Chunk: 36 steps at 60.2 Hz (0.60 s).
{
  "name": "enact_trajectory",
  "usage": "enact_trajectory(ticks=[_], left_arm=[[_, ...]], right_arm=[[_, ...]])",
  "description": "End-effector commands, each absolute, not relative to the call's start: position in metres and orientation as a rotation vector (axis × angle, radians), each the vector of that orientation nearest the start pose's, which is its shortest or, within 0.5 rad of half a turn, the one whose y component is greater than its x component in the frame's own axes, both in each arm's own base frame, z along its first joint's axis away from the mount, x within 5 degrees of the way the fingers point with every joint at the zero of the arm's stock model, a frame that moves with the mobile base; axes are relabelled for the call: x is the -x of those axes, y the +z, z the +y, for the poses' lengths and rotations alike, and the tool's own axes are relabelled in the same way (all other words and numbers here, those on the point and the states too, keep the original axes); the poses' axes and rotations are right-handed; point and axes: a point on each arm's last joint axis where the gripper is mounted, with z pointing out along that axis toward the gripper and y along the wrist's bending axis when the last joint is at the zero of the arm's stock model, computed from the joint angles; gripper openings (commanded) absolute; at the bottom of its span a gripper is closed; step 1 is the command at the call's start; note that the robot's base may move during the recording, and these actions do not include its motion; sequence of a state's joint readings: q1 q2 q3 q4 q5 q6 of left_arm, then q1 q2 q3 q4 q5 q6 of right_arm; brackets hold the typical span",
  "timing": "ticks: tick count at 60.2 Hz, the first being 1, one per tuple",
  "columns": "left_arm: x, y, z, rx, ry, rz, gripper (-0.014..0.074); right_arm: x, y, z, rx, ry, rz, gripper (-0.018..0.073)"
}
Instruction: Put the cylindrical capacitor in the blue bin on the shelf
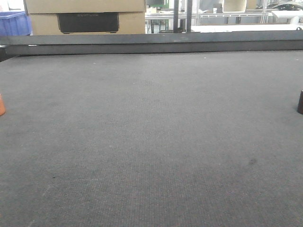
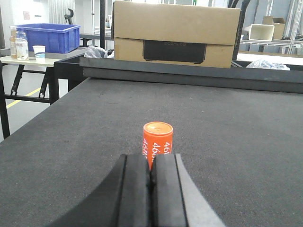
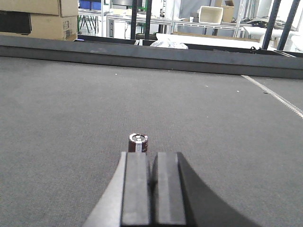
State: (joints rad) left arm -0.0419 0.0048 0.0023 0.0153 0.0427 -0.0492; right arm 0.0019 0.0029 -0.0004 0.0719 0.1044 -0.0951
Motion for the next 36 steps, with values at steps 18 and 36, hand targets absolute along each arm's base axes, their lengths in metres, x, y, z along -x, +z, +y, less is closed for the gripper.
enact_trajectory(ticks=[18, 36], left_arm=[[-0.055, 0.219, -0.002, 0.001, -0.071, 1.423, -0.0111], [-0.048, 0.25, -0.002, 0.001, -0.074, 1.24, -0.0111]], right_arm=[[-0.056, 0.211, 0.0, 0.027, -0.02, 1.513, -0.0162], [-0.051, 0.239, -0.001, -0.004, -0.007, 1.322, -0.0162]])
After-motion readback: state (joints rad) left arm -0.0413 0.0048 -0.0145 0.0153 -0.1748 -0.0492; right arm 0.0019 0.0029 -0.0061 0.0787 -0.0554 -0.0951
